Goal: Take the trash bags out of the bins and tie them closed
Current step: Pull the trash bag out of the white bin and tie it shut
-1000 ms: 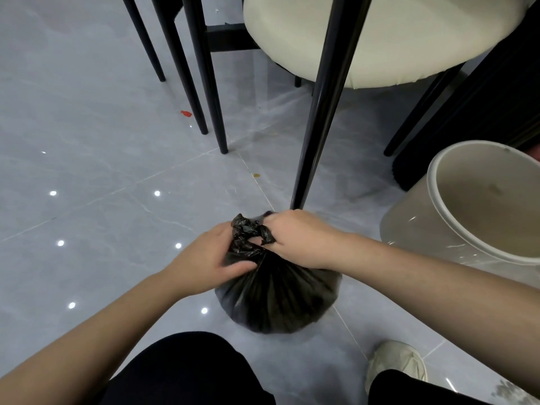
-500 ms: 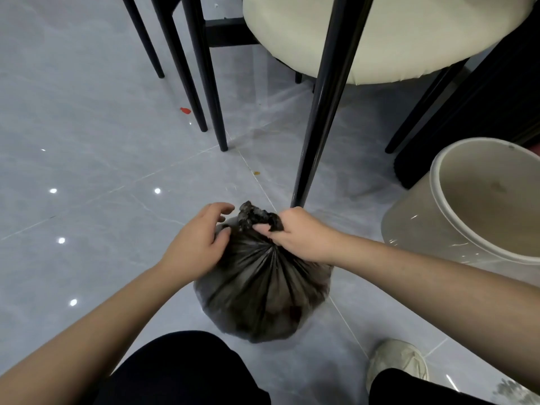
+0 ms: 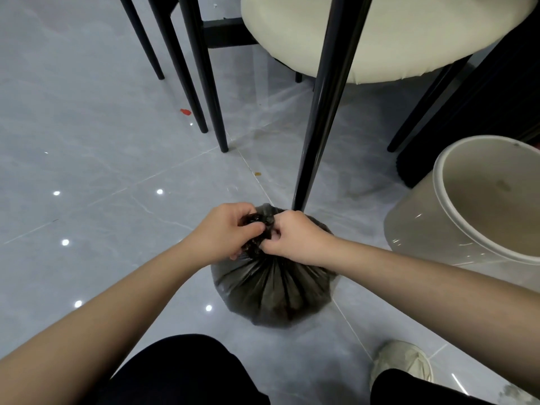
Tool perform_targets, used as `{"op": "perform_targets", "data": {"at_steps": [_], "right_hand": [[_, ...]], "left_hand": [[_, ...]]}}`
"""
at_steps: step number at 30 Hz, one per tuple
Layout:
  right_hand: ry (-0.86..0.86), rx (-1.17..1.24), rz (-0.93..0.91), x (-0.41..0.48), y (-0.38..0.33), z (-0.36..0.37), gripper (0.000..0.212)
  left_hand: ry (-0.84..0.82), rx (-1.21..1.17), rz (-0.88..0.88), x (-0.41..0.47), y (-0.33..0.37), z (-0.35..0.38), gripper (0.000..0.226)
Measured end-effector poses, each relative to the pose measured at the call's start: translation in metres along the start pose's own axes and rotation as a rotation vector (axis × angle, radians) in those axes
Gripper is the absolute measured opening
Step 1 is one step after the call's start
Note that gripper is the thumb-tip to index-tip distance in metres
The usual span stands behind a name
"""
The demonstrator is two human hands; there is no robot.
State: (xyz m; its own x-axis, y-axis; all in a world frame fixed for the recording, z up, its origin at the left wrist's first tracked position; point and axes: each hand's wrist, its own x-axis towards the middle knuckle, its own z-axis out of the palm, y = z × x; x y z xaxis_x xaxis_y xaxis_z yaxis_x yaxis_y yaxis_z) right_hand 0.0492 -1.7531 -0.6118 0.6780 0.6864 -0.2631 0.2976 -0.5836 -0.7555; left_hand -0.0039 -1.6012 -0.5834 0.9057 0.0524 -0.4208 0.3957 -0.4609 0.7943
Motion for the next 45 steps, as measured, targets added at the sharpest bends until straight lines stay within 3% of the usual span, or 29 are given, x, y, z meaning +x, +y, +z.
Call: {"op": "perform_targets", "data": {"at_steps": [4, 6, 7, 9, 11, 13, 15, 22, 25, 29, 32, 35, 40, 42, 45], "right_hand": [[0.002, 0.045, -0.033, 0.004, 0.003, -0.003, 0.031], [-0.020, 0.062, -0.041, 0.002, 0.002, -0.006, 0.037], [-0.039, 0.064, -0.029, 0.002, 0.003, -0.007, 0.039], [-0.084, 0.074, 0.002, 0.002, 0.005, -0.009, 0.036], [-0.127, 0.106, 0.013, 0.002, 0.007, -0.009, 0.028], [-0.163, 0.133, 0.013, 0.001, 0.006, -0.009, 0.025], [-0.213, 0.170, 0.004, -0.001, 0.001, -0.012, 0.021], [-0.289, 0.032, 0.024, -0.001, -0.007, -0.014, 0.031], [-0.252, -0.088, -0.044, -0.003, -0.003, -0.019, 0.023], [-0.121, -0.388, -0.165, -0.013, 0.002, -0.023, 0.024], [0.006, -0.595, -0.271, -0.023, -0.006, -0.024, 0.023], [0.002, -0.625, -0.102, -0.024, -0.018, -0.022, 0.019], [-0.221, -0.119, 0.385, -0.005, -0.023, -0.011, 0.021], [-0.277, 0.055, 0.541, 0.001, -0.022, -0.002, 0.020], [-0.243, 0.009, 0.372, 0.005, -0.012, 0.010, 0.015]], "left_hand": [[-0.006, -0.395, -0.237, -0.003, 0.001, -0.001, 0.010], [0.067, -0.545, -0.234, -0.007, 0.001, 0.000, 0.010], [0.142, -0.558, -0.148, -0.010, -0.001, 0.001, 0.010], [0.310, -0.242, 0.251, -0.019, -0.012, 0.001, 0.017], [0.339, 0.340, 0.686, -0.025, -0.024, -0.003, 0.034], [0.273, 0.813, 0.884, -0.024, -0.035, -0.005, 0.047], [0.215, 1.018, 0.855, -0.019, -0.042, -0.004, 0.054], [0.100, 0.979, 0.798, -0.010, -0.032, -0.008, 0.020], [-0.009, 0.722, 0.523, -0.013, -0.032, -0.007, 0.028], [-0.197, 0.123, 0.112, -0.015, -0.024, 0.002, 0.025], [-0.290, -0.223, -0.068, -0.021, -0.021, 0.013, 0.031], [-0.295, -0.249, -0.059, -0.030, -0.027, 0.024, 0.035], [-0.058, 0.261, 0.297, -0.035, -0.049, 0.040, 0.036], [-0.007, 0.323, 0.363, -0.035, -0.053, 0.042, 0.038], [-0.040, 0.144, 0.276, -0.037, -0.062, 0.035, 0.036]]}}
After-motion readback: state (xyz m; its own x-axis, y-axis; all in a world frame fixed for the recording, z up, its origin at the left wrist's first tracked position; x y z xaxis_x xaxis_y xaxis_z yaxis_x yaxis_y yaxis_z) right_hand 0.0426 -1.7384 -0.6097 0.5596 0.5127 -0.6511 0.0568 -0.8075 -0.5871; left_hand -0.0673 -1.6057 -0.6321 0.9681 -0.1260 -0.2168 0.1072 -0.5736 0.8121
